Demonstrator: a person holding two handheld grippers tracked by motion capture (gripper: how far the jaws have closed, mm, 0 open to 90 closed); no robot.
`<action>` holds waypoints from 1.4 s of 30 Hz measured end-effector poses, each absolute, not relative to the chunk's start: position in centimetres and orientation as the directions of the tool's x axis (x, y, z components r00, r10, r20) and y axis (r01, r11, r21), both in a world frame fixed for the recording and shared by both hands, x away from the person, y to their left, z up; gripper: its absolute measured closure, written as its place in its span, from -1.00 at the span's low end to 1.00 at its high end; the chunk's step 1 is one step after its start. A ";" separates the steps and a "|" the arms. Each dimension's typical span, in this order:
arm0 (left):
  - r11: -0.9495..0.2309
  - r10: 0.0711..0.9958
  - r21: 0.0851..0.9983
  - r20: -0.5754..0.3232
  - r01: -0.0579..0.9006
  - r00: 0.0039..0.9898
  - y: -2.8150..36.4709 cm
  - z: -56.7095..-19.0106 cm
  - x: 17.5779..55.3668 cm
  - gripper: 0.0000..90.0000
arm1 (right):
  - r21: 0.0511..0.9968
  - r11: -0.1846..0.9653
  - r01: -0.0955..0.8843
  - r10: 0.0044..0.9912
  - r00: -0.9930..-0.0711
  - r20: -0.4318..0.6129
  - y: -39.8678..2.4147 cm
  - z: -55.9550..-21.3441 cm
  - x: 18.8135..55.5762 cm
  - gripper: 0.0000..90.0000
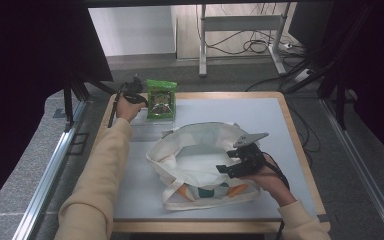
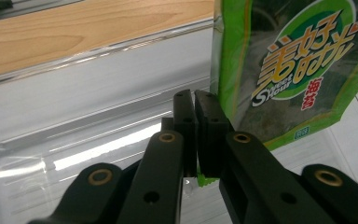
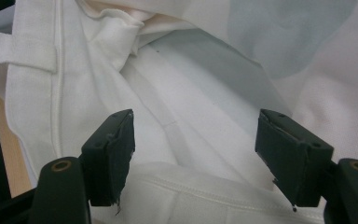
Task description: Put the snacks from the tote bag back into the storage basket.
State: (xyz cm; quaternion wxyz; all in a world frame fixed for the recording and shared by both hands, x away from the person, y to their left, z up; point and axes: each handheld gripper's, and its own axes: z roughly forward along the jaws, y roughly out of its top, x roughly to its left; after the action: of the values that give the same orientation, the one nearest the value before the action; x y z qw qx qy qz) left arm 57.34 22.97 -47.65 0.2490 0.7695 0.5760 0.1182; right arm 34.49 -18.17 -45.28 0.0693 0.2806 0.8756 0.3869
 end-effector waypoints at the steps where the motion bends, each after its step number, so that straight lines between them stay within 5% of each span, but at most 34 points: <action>1: -0.215 0.945 0.518 -0.104 0.828 0.311 23.0 -47.6 57.4 0.96 | 0.716 0.542 0.440 0.548 -0.831 0.097 -18.2 -45.3 34.5 -0.36; 24: -0.172 0.947 0.536 -0.140 0.827 0.288 26.0 -47.2 55.8 0.97 | 0.720 0.538 0.439 0.548 -0.831 0.097 -18.4 -45.2 34.5 -0.36; 42: -0.292 0.838 0.634 -0.191 0.716 0.511 24.9 -43.3 49.1 0.78 | 0.735 0.519 0.436 0.553 -0.827 0.101 -19.2 -44.7 34.2 -0.37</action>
State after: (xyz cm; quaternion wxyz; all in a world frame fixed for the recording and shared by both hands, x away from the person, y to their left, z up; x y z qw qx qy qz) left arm 49.06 24.86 -43.32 0.3429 0.7987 0.4864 0.0892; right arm 34.16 -19.19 -44.71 0.0727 0.2848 0.8683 0.3996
